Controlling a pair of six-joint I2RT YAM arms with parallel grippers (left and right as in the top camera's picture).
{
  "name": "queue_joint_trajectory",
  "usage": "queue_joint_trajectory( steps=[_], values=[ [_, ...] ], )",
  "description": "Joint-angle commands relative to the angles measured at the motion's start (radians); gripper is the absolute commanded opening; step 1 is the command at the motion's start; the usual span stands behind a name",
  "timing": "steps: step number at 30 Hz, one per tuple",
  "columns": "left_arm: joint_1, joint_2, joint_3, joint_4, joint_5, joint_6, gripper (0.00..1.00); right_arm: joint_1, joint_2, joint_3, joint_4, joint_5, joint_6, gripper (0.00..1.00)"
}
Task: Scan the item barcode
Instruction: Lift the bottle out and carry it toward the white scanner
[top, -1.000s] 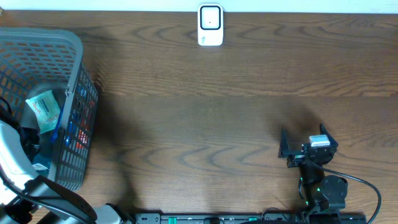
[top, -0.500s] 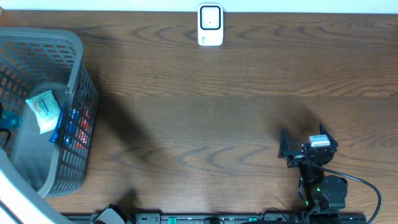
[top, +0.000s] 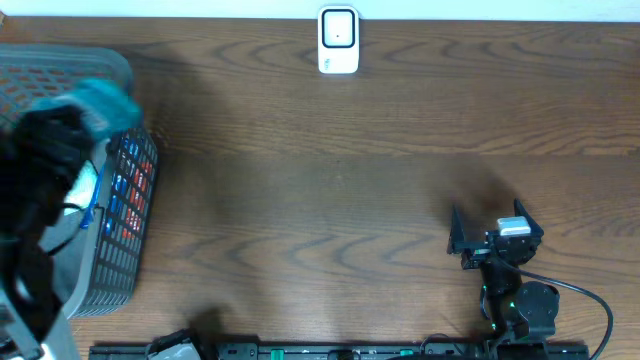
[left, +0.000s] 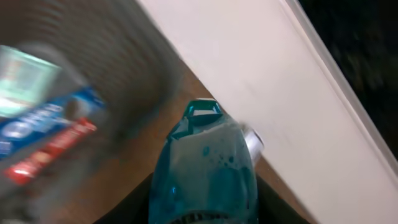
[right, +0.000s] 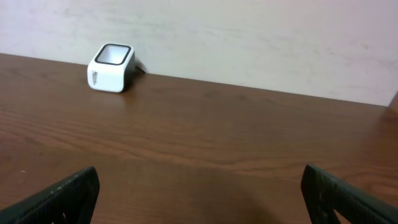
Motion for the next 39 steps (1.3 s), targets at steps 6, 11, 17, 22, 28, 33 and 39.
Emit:
queue_joint_trajectory(
  steps=[6,11,17,22,28,33,39],
  values=[
    [-0.422,0.079,0.026,0.0,-0.136,-0.174,0.38,0.006,0.001,-0.002,-0.005,0.004,-0.006,0.99],
    [-0.658,0.185,0.026,-0.074,-0.365,-0.456,0.38,0.006,0.001,-0.002,-0.004,0.004,-0.006,0.99],
    [-0.873,0.366,0.024,-0.103,-0.487,-0.8,0.38,0.006,0.001,-0.002,-0.004,0.004,-0.006,0.99],
    [-0.971,0.548,0.024,-0.094,-0.525,-1.109,0.38,0.006,0.001,-0.001,-0.004,0.004,-0.006,0.99],
    [-1.011,0.752,0.024,-0.095,-0.496,-1.293,0.38,0.006,0.001,-0.001,-0.004,0.004,-0.006,0.99],
    [-1.015,0.858,0.024,-0.095,-0.447,-1.356,0.38,0.006,0.001,-0.002,-0.004,0.004,-0.006,0.99],
    [-1.015,0.911,0.024,-0.101,-0.409,-1.418,0.38,0.006,0.001,-0.002,-0.004,0.004,-0.006,0.99]
  ],
)
